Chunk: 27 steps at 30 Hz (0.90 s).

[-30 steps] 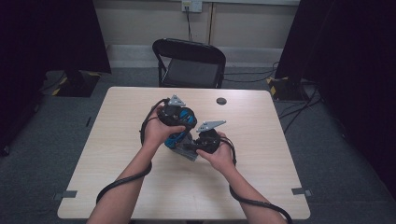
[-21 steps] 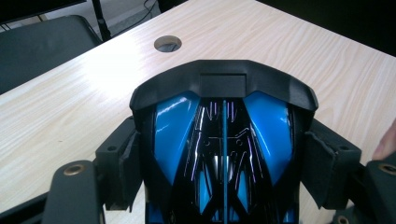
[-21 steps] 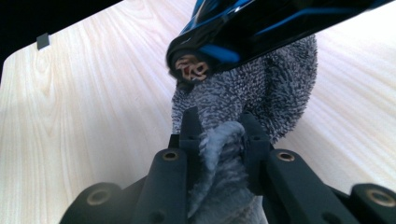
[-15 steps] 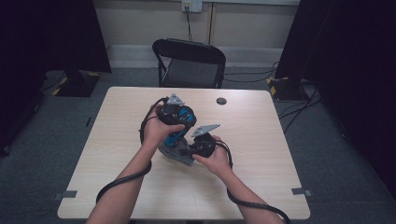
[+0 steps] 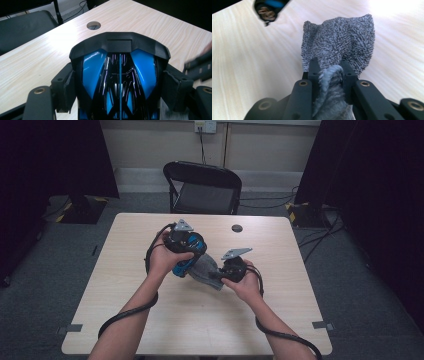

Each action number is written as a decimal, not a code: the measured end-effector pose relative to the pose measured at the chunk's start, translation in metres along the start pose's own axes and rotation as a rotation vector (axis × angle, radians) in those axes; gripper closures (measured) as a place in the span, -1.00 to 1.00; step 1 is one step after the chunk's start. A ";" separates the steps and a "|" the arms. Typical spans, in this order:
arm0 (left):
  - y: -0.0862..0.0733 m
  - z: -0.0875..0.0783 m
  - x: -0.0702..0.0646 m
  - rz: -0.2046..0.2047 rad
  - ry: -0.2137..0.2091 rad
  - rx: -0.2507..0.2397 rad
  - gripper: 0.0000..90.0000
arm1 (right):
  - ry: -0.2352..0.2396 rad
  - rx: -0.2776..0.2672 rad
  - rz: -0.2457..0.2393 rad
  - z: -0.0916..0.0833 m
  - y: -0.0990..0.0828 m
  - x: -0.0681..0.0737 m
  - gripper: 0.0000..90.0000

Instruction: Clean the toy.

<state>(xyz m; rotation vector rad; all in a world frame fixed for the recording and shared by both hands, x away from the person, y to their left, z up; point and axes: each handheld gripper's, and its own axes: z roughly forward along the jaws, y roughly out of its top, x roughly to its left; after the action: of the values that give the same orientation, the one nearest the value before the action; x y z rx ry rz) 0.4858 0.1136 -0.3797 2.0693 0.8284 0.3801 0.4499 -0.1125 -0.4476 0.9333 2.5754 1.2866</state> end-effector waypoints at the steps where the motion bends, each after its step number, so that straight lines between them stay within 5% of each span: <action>1: -0.001 0.000 0.000 -0.004 -0.001 0.000 -0.43 | -0.011 -0.004 0.005 -0.003 0.000 -0.003 0.67; 14: -0.010 0.003 -0.002 -0.001 -0.013 0.021 -0.43 | -0.098 -0.049 0.044 -0.035 0.006 -0.030 0.67; 27: -0.018 0.006 -0.011 0.015 -0.035 0.041 -0.43 | -0.125 -0.089 0.052 -0.048 0.021 -0.034 0.67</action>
<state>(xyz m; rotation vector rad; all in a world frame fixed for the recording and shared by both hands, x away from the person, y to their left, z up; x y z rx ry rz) 0.4736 0.1099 -0.3978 2.1153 0.8065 0.3373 0.4698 -0.1560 -0.4068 1.0345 2.3952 1.3001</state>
